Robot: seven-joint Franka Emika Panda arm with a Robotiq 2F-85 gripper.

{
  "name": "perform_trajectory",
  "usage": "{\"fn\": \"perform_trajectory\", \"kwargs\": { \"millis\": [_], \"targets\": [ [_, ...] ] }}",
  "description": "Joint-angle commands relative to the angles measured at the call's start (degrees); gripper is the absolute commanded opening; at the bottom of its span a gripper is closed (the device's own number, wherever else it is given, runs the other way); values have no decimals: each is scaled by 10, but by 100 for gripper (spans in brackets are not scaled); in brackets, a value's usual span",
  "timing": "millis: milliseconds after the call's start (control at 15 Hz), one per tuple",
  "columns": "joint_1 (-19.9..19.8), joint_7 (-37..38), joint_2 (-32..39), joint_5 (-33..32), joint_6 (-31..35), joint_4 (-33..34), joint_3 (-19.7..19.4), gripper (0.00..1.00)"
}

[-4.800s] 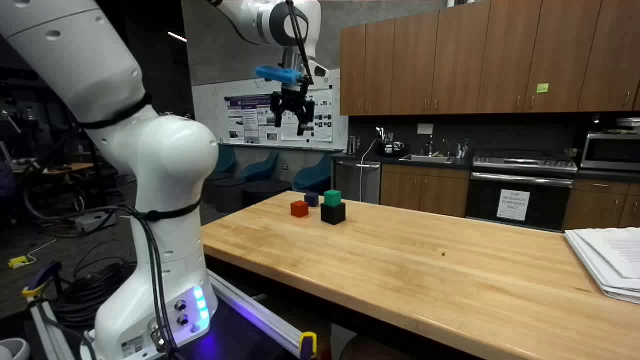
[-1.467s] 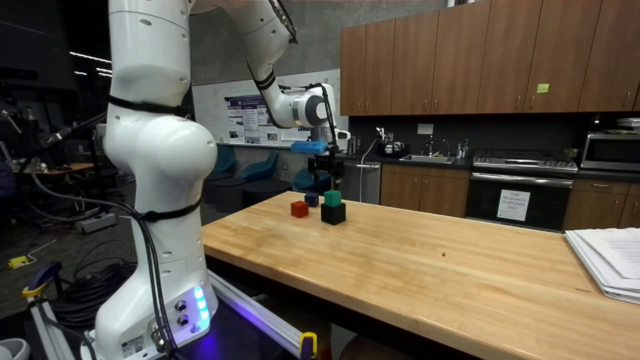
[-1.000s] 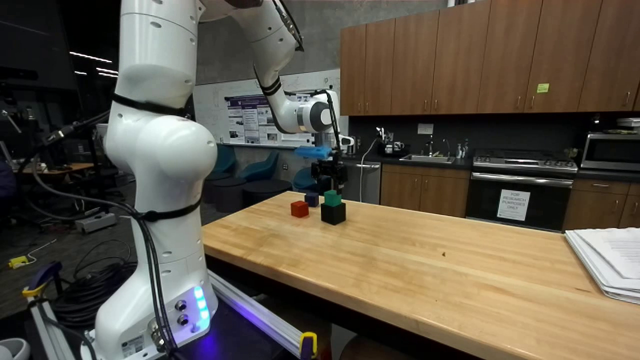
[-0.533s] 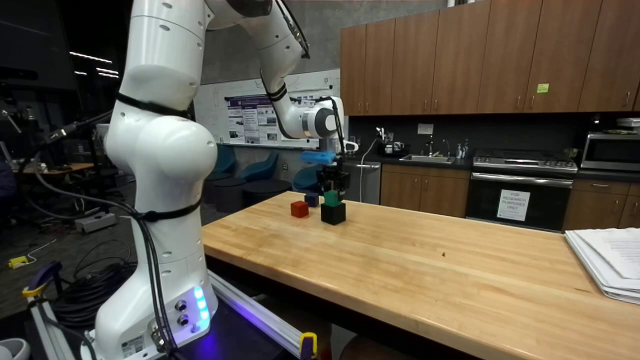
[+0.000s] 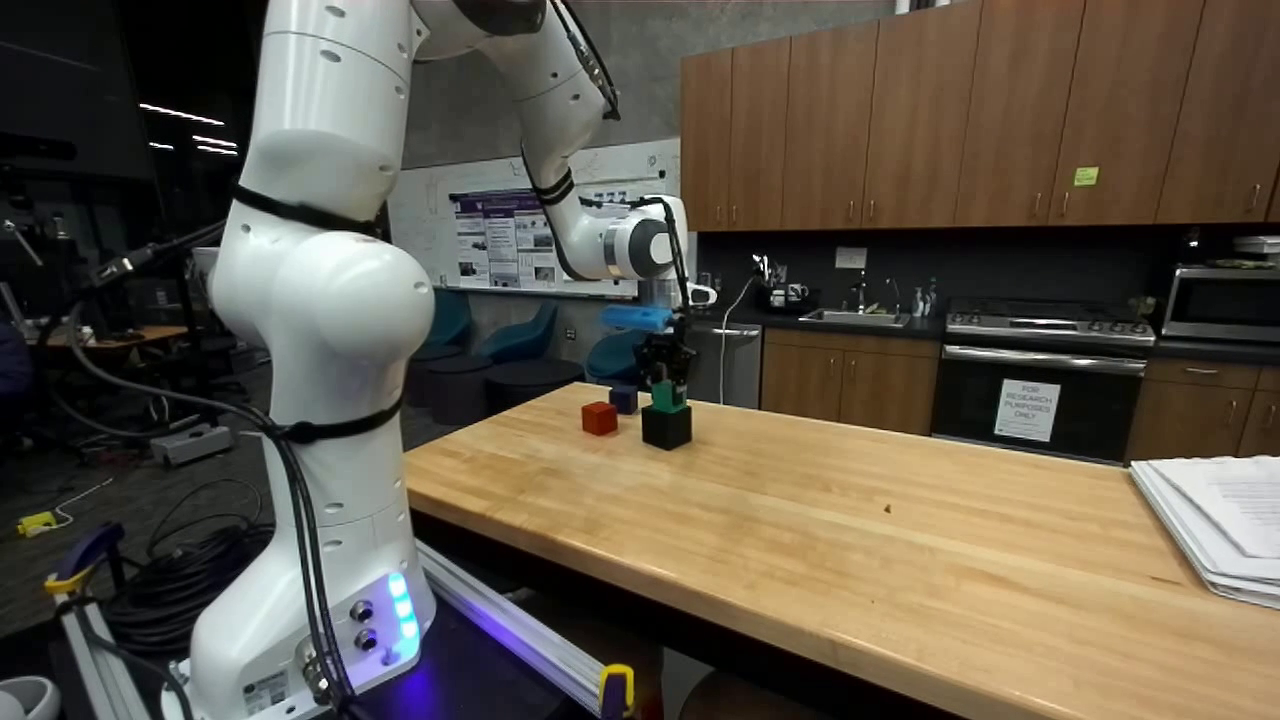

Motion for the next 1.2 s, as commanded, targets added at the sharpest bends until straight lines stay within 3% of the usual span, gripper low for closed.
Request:
{"fn": "perform_trajectory", "kwargs": {
  "millis": [0,533,1133],
  "targets": [
    [-13,-13,-38,9,1,-24,-5,24],
    [-55,-32,-33,38,-3,-6,-24,24],
    [-65,-60,0,43,20,0,-27,24]
  ]
}}
